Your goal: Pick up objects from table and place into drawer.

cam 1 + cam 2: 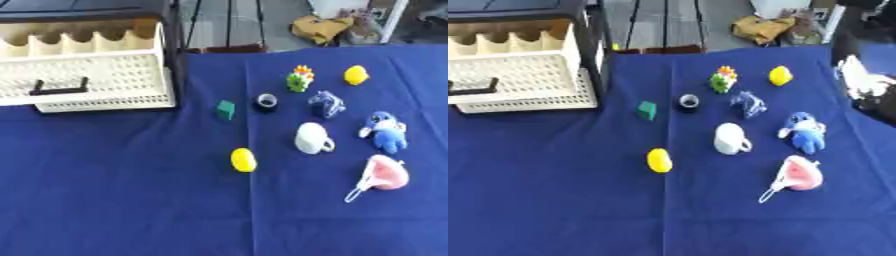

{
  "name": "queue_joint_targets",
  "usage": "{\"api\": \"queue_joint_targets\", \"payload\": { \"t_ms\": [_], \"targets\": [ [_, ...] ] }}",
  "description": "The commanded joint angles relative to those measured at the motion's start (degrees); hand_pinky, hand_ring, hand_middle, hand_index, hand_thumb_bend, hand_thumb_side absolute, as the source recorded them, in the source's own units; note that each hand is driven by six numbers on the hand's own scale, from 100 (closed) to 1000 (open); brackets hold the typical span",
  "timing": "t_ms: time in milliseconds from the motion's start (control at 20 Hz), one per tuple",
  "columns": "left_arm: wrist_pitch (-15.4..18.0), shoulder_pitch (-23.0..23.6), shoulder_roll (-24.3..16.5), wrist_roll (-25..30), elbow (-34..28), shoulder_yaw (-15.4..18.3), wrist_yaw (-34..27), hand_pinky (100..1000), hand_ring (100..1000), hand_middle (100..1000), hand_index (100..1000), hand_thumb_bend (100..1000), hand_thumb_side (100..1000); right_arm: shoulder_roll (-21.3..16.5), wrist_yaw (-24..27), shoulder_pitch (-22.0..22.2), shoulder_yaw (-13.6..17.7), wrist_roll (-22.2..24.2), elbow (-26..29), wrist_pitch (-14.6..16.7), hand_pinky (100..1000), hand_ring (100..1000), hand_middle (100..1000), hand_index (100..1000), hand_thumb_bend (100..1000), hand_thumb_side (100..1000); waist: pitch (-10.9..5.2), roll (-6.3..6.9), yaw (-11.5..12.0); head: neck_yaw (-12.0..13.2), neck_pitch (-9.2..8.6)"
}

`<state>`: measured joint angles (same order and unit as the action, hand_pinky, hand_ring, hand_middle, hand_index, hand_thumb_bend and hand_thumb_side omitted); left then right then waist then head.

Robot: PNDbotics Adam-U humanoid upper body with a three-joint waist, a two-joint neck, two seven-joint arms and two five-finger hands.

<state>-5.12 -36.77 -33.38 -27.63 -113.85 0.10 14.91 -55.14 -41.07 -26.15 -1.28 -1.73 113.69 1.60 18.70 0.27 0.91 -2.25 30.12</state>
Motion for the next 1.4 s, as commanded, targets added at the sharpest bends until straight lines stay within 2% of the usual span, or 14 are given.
{"api": "queue_joint_targets", "payload": {
  "t_ms": [50,300,550,750,900,950,1100,1200,1300,1350,1400],
  "targets": [
    [1.52,-0.3,3.31,-2.03,-0.74,-0.45,-1.64,554,740,771,955,109,992,-4.48,-2.01,-1.14,-1.24,5.27,0.9,-1.64,662,799,815,883,100,1000,-1.34,-0.17,-0.36,-0.51,0.13],
    [0.91,0.0,7.3,-0.95,-0.74,-1.55,-2.88,545,732,769,949,100,1000,-6.51,-3.07,-1.97,-3.23,11.06,0.9,-4.45,672,813,826,904,100,1000,-1.29,-0.52,-0.6,-0.65,0.0],
    [-0.02,0.29,9.17,0.7,-0.74,-2.16,-3.23,540,726,768,942,100,1000,-6.31,-2.81,-2.74,-4.8,15.39,0.9,-6.98,682,814,814,917,100,1000,-1.16,-0.44,-0.44,-0.9,-0.21],
    [-0.62,0.45,10.0,1.16,-0.74,-2.27,-3.33,537,723,767,940,100,1000,-5.84,-0.81,-2.81,-5.97,19.21,0.9,-9.84,729,822,816,931,100,1000,-1.02,-0.41,-0.46,-0.9,-0.43],
    [-1.13,0.62,10.51,1.57,-0.74,-2.43,-3.42,533,720,766,933,100,1000,-5.48,4.31,-3.0,-7.3,24.56,0.9,-12.43,818,867,815,990,286,1000,-1.01,-0.38,-0.67,-0.93,-0.48],
    [-1.35,0.69,10.67,1.71,-0.74,-2.45,-3.45,532,719,766,930,100,1000,-5.37,5.92,-3.16,-7.5,26.39,0.9,-13.36,827,866,818,1000,295,992,-1.01,-0.4,-0.74,-0.96,-0.49],
    [-2.11,0.88,11.19,2.04,-0.74,-2.51,-3.67,528,717,765,925,100,1000,-4.61,10.27,-3.79,-7.64,30.73,0.66,-16.57,868,871,845,1000,308,854,-1.03,-0.5,-0.92,-0.96,-0.51],
    [-2.55,0.97,11.49,2.41,-0.74,-2.64,-3.76,526,716,765,921,100,1000,-4.14,12.58,-4.26,-7.63,32.55,-0.24,-18.42,877,873,852,1000,301,799,-1.05,-0.55,-0.95,-0.96,-0.6],
    [-2.87,1.07,11.72,2.64,-0.74,-2.67,-3.83,525,715,765,917,100,1000,-3.78,13.77,-4.66,-7.45,33.26,-1.21,-19.63,888,879,866,1000,230,699,-1.06,-0.54,-0.92,-0.91,-0.63],
    [-2.97,1.16,11.81,2.75,-0.74,-2.72,-3.86,524,715,764,917,100,1000,-3.64,14.04,-4.82,-7.44,33.42,-1.78,-20.14,894,884,876,1000,209,676,-1.06,-0.54,-0.88,-0.9,-0.6],
    [-3.05,1.24,11.92,2.87,-0.74,-2.78,-3.89,523,714,764,916,100,1000,-3.49,14.18,-4.99,-7.48,33.47,-2.35,-20.6,893,882,874,1000,201,696,-1.06,-0.55,-0.84,-0.91,-0.59]
  ]
}}
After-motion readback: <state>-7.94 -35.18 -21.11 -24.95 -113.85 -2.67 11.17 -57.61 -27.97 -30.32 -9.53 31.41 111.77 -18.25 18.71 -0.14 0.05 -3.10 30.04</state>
